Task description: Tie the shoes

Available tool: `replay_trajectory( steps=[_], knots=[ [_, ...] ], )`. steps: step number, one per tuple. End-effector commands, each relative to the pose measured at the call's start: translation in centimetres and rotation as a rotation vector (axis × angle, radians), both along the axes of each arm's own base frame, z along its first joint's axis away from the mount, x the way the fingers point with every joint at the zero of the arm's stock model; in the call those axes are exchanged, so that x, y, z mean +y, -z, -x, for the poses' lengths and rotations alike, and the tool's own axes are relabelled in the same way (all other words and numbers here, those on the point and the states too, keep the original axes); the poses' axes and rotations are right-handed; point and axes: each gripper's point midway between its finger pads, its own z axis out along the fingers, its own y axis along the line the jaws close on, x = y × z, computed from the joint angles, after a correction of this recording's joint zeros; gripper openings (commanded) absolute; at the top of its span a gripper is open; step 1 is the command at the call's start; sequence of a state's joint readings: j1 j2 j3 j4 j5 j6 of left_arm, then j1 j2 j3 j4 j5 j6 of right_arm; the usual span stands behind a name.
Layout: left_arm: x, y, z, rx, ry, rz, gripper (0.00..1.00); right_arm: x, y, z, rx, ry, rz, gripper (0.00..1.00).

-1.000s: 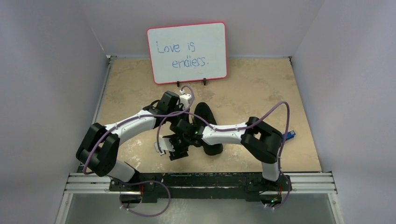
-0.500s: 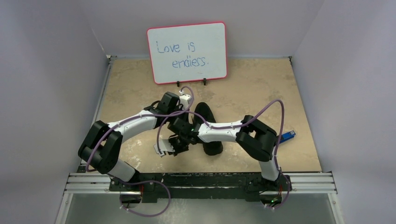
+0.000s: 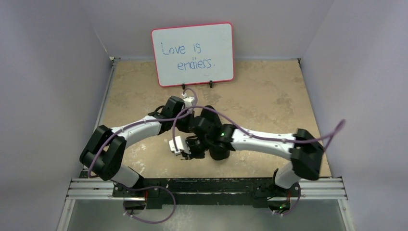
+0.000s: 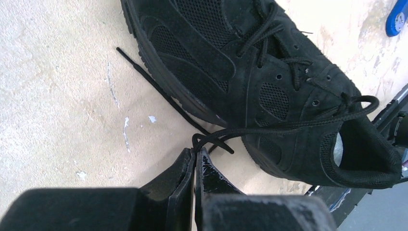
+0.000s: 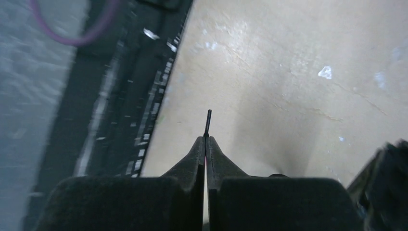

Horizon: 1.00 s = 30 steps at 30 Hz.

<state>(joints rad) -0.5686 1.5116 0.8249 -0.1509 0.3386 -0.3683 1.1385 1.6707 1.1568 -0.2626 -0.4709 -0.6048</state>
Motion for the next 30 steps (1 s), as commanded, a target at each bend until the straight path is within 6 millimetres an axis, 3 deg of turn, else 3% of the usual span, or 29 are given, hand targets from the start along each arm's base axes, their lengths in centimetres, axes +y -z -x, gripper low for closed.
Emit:
replay_trajectory(
  steps=[1,5,7,10,14,19,25,30],
  knots=[
    [-1.7,-3.2,-0.5,-0.042,-0.026,0.132,0.00,-2.0,-5.6,2.9,0.153,0.115,-0.133,0.00],
    [-2.0,-3.6,0.0,-0.035,-0.026,0.165,0.00,-4.7,-8.1,2.6,0.172,0.293,-0.210,0.00],
    [-2.7,-4.9,0.4,-0.041,-0.020,0.218,0.00,-6.5,-10.1,2.0,0.164,0.409,-0.252,0.00],
    [-3.9,-6.7,1.4,-0.084,0.002,0.284,0.00,-9.0,-11.4,0.9,0.199,0.638,-0.252,0.00],
    [-4.9,-7.2,2.8,-0.079,0.007,0.287,0.00,-13.6,-11.1,-2.3,0.243,1.083,-0.151,0.00],
    [-4.4,-8.0,2.8,-0.134,-0.034,0.289,0.00,-17.6,-11.7,-4.7,0.235,1.352,-0.123,0.00],
    [-4.2,-8.7,1.8,-0.171,-0.040,0.244,0.00,-18.8,-14.3,-7.1,0.235,1.422,-0.199,0.00],
    [-3.3,-11.5,0.6,-0.284,-0.084,0.246,0.00,-19.5,-15.3,-8.7,0.188,1.467,-0.178,0.00]
  ],
)
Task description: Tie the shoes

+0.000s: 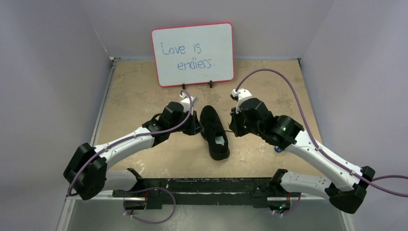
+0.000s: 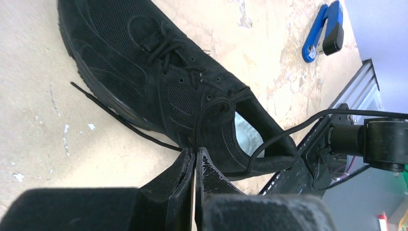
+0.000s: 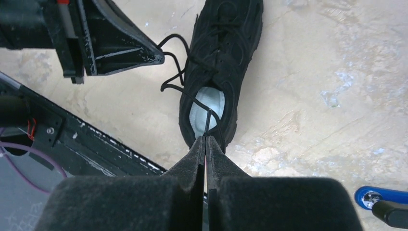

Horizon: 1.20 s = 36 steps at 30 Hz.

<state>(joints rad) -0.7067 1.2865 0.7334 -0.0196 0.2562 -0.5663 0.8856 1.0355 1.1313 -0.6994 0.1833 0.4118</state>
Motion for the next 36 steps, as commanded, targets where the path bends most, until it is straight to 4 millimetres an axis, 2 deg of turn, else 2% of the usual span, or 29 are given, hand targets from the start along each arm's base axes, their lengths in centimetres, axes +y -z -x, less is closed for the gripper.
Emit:
replay_trajectory(
  steps=[1,4,7,9,12,15,20,22,28,32,36],
  knots=[
    [0.5,-5.0,-2.1,-0.163,-0.059,0.028,0.00,-0.7,-2.6,-1.8,-0.051,0.065,0.000,0.00],
    [1.3,-4.5,-1.8,-0.140,-0.069,-0.013,0.00,-0.6,-4.3,-2.9,-0.086,0.076,-0.023,0.00],
    [1.5,-3.8,-1.4,-0.122,-0.073,-0.015,0.00,-1.7,-4.3,-3.9,-0.076,0.125,0.022,0.00],
    [1.7,-3.0,-1.2,-0.103,-0.080,-0.027,0.00,-3.0,-2.8,-4.6,-0.028,0.164,0.079,0.00],
    [1.6,-2.8,-1.4,-0.104,-0.086,-0.027,0.00,-5.7,0.5,-5.5,0.097,0.254,0.143,0.00],
    [1.3,-2.9,-1.9,-0.112,-0.092,-0.024,0.00,-7.9,3.0,-5.6,0.206,0.367,0.133,0.00],
    [0.5,-2.0,-2.2,-0.081,-0.067,-0.034,0.00,-8.1,7.1,-3.9,0.402,0.439,0.075,0.00],
    [0.5,-1.9,-2.3,-0.079,-0.071,-0.033,0.00,-8.8,8.7,-3.3,0.434,0.486,0.078,0.00],
    [0.7,-2.1,-1.9,-0.091,-0.052,-0.035,0.00,-10.7,11.6,-2.7,0.495,0.591,0.026,0.00],
    [0.8,-1.8,-1.5,-0.090,-0.033,-0.051,0.00,-13.0,13.6,-3.1,0.527,0.701,0.006,0.00],
    [0.4,-2.0,-1.2,-0.086,-0.011,-0.033,0.00,-14.0,14.5,-3.6,0.533,0.760,-0.065,0.00]
  ],
)
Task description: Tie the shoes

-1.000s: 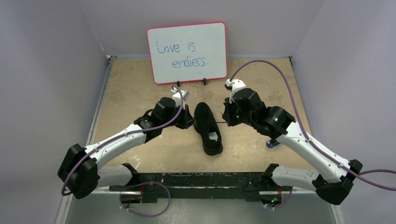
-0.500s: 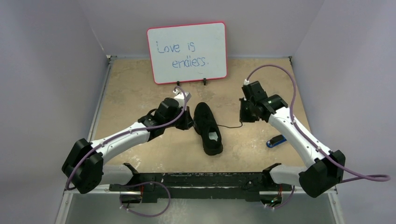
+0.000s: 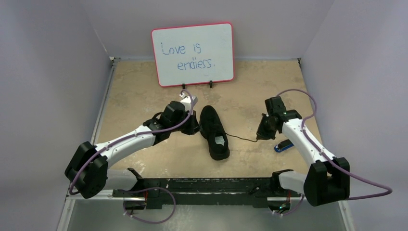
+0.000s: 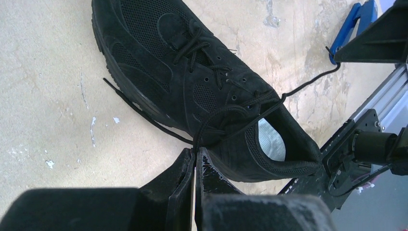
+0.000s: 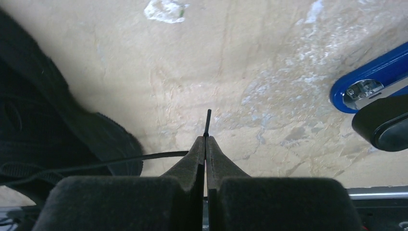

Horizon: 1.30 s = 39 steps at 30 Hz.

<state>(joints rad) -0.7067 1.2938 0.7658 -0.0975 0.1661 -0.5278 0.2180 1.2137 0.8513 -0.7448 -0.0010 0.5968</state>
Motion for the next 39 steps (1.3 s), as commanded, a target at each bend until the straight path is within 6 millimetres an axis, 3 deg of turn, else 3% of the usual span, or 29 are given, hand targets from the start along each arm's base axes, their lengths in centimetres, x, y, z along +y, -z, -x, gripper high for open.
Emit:
replay_trajectory(
  steps=[1,5,7,10,13,15,17,20,24,27,29,34,39],
  knots=[
    [-0.9,-2.7,-0.2,-0.067,0.050,0.057,0.00,-0.8,0.4,-0.9,-0.040,0.097,-0.059,0.00],
    [-0.9,-2.9,-0.1,-0.077,0.063,0.056,0.00,-0.6,1.0,-0.7,-0.043,0.067,-0.106,0.00],
    [-1.0,-3.0,0.0,-0.080,0.069,0.062,0.00,1.0,-0.6,-2.1,-0.133,-0.091,-0.168,0.21],
    [-1.1,-3.1,0.3,-0.080,0.082,0.076,0.00,3.4,-3.8,-3.3,-0.260,-0.289,-0.234,0.45],
    [-1.2,-3.2,0.5,-0.082,0.094,0.088,0.00,5.1,-6.8,-4.5,-0.429,-0.485,-0.233,0.56],
    [-1.3,-3.3,0.6,-0.085,0.105,0.093,0.00,7.7,-8.8,-4.7,-0.560,-0.692,-0.261,0.60],
    [-1.5,-3.3,0.8,-0.088,0.119,0.097,0.00,10.8,-9.3,-3.9,-0.673,-0.955,-0.260,0.63],
    [-1.6,-3.3,0.9,-0.091,0.136,0.099,0.00,13.8,-9.5,-2.5,-0.865,-1.321,-0.229,0.63],
    [-1.8,-3.1,1.0,-0.086,0.153,0.099,0.00,14.5,-9.6,-1.9,-1.081,-1.571,-0.117,0.60],
    [-1.8,-2.9,1.1,-0.082,0.156,0.101,0.00,15.2,-9.5,-1.4,-1.101,-1.664,-0.128,0.53],
    [-1.8,-2.9,1.0,-0.084,0.150,0.101,0.00,15.5,-8.4,-1.2,-1.049,-1.695,-0.140,0.49],
    [-2.0,-3.4,0.5,-0.097,0.122,0.129,0.00,15.9,-6.6,-1.3,-1.022,-1.699,-0.125,0.46],
    [-2.1,-3.4,0.3,-0.094,0.106,0.143,0.00,16.3,-5.6,-1.6,-1.001,-1.716,-0.113,0.36]
  ],
)
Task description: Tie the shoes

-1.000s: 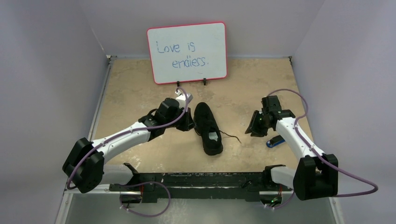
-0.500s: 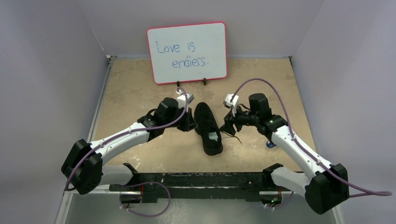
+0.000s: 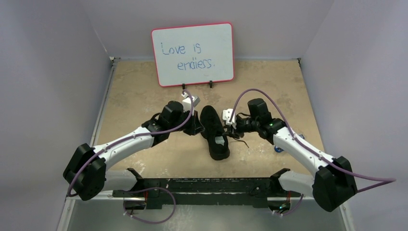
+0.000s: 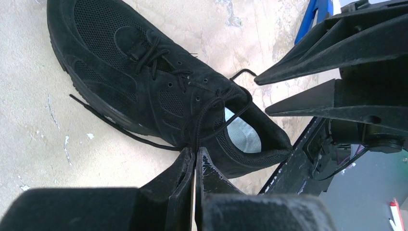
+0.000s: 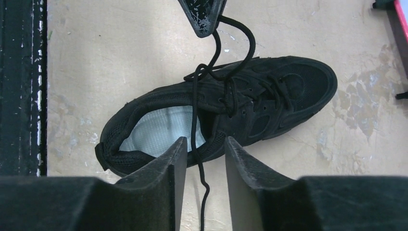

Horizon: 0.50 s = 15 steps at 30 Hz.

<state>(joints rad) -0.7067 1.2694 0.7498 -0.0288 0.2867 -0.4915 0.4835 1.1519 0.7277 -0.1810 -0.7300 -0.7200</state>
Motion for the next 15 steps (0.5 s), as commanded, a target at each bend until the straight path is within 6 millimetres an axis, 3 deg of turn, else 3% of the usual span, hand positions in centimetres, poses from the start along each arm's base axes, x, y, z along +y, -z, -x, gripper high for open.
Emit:
replay_trajectory(
  steps=[1,5,15],
  knots=[
    [-0.5,-1.7,-0.8,-0.050,-0.017,0.063,0.00,0.8,-0.2,-0.8,-0.063,-0.039,-0.014,0.34],
    [-0.5,-1.9,-1.0,-0.051,-0.026,0.066,0.00,1.2,0.4,-0.3,-0.038,-0.065,-0.022,0.26],
    [-0.8,-2.3,-1.4,-0.046,-0.039,0.074,0.00,1.9,1.8,0.0,-0.030,-0.083,-0.032,0.29]
  ],
)
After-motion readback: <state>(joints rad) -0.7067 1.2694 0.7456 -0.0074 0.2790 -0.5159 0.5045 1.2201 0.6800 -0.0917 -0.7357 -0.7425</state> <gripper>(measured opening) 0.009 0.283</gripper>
